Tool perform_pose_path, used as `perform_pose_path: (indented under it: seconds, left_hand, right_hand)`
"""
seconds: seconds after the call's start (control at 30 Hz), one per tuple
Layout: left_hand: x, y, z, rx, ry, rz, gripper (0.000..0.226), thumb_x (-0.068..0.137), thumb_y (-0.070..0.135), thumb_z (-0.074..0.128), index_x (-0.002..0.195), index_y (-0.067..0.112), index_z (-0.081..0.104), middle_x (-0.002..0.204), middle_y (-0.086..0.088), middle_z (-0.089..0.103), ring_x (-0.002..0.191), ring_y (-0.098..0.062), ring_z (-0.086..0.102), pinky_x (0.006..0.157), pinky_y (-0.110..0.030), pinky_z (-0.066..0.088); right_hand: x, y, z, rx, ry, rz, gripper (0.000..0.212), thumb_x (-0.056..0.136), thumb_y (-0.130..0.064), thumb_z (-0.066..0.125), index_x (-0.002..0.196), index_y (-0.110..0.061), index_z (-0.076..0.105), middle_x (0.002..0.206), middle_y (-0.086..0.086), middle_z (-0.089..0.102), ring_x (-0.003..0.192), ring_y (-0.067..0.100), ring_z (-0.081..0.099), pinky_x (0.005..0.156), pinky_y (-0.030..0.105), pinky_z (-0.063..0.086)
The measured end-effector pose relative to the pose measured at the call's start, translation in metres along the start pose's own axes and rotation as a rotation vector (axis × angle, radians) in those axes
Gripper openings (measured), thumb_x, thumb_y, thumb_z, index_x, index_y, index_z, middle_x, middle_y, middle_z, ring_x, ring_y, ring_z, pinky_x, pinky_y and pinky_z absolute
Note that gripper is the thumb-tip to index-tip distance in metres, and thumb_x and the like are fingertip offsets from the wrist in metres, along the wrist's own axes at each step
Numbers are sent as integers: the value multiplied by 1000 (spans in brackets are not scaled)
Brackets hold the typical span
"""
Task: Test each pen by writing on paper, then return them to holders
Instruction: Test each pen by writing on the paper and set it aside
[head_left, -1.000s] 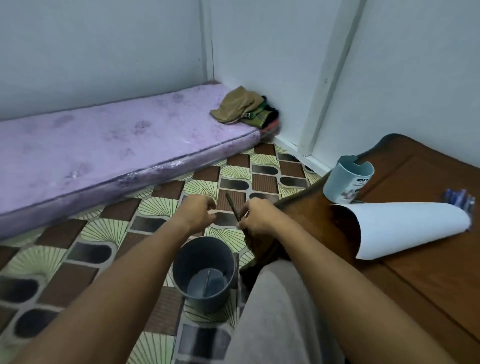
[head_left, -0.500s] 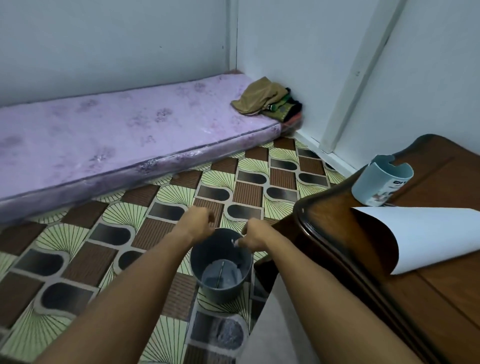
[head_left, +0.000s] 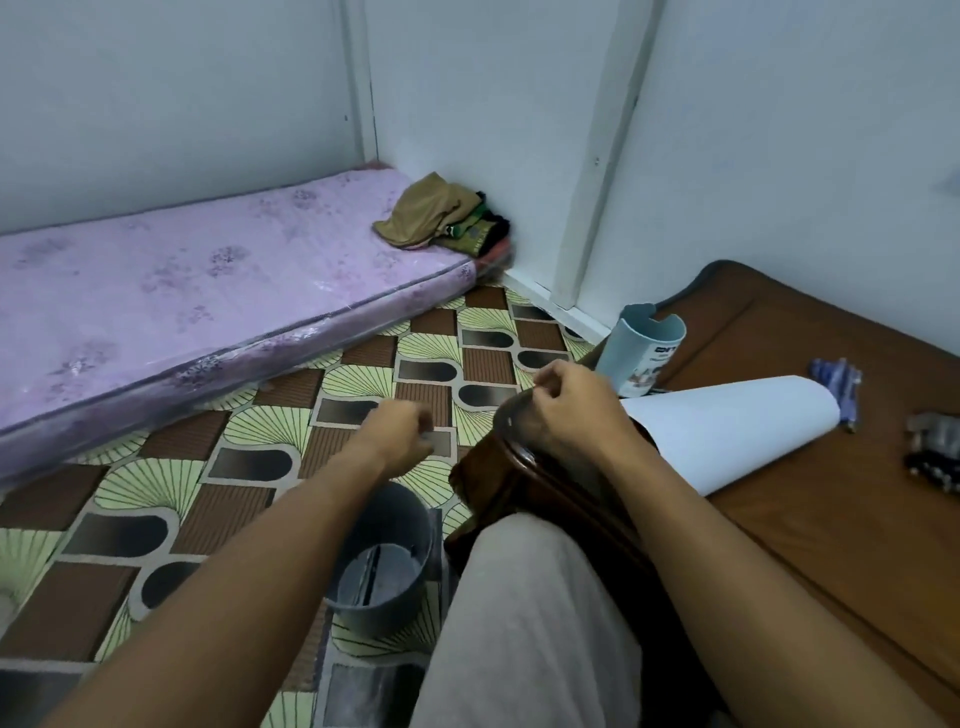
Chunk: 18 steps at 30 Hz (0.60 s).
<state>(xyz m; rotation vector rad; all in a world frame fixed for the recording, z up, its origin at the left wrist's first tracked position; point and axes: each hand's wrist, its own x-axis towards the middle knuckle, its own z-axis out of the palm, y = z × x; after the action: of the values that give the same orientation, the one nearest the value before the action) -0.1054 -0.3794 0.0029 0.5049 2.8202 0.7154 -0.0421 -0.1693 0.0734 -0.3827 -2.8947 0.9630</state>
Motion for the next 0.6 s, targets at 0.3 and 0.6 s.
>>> perform_pose_path:
  seconds: [0.3,0.6]
  left_hand:
    - [26,127,10,10,38,310,18,88,15,64,103,9,71,104,-8,69,97,-25,63,89,-38,52]
    - [20,211,62,-58,-31,476,17,90,16,60,100,10,72,106,-9,71,100,-27,64,89,-33,50]
  right_hand:
    - [-34,59,-78,-547,11,175,26,99,-22,52,123,-15,59,121,10,63,108,28,58,93,38,53]
    - [-82,111,-131,-581,69,491,25,97,-8,56,122,-7,59,108,11,64,83,22,56,67,26,43]
